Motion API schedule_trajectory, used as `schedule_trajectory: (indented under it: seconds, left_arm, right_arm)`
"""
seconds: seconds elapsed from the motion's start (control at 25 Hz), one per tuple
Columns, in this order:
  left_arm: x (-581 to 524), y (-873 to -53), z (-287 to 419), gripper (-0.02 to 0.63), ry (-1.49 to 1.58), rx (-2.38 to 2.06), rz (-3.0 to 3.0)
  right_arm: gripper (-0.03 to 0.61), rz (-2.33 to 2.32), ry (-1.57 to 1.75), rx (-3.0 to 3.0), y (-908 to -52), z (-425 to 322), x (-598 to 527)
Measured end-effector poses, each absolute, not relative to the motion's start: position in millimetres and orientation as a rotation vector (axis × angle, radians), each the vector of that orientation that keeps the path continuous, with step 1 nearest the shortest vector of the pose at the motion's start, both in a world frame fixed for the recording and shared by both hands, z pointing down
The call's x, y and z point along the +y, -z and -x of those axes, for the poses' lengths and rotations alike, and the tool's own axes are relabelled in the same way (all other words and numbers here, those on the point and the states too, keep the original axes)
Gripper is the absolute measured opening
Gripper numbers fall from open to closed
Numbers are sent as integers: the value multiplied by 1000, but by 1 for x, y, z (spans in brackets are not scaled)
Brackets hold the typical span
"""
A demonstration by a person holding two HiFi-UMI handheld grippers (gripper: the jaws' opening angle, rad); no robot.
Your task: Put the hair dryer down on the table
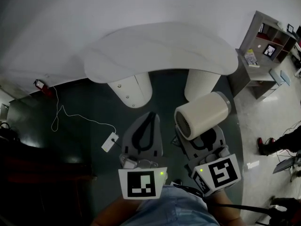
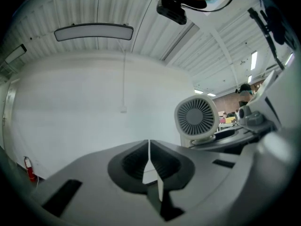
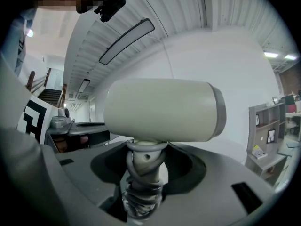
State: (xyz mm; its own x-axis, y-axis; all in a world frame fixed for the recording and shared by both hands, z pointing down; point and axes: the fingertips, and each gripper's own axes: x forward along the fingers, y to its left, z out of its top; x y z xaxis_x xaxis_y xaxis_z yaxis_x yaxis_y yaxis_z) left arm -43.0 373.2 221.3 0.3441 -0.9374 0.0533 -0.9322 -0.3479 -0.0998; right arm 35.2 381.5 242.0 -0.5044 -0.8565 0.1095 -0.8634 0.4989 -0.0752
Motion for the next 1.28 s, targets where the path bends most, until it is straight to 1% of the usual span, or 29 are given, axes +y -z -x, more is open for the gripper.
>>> schedule_trajectory:
  seconds: [0.36, 0.64, 1.08, 1.28]
  left_arm:
    - [314, -208, 67, 14, 84, 1694, 2543]
    - [275, -213, 77, 14, 59, 1664, 2581]
    - [237, -243, 73, 14, 117, 1669, 2649]
    - [203, -251, 69, 14, 161, 1696, 2643]
  right_arm:
    - [221, -1567, -117, -2661, -226, -6, 323]
    - [221, -1580, -102, -2637, -232, 10, 291]
    - [221, -1588, -198, -2573, -258, 5, 256]
    - [221, -1566, -238, -2582, -266, 0, 220]
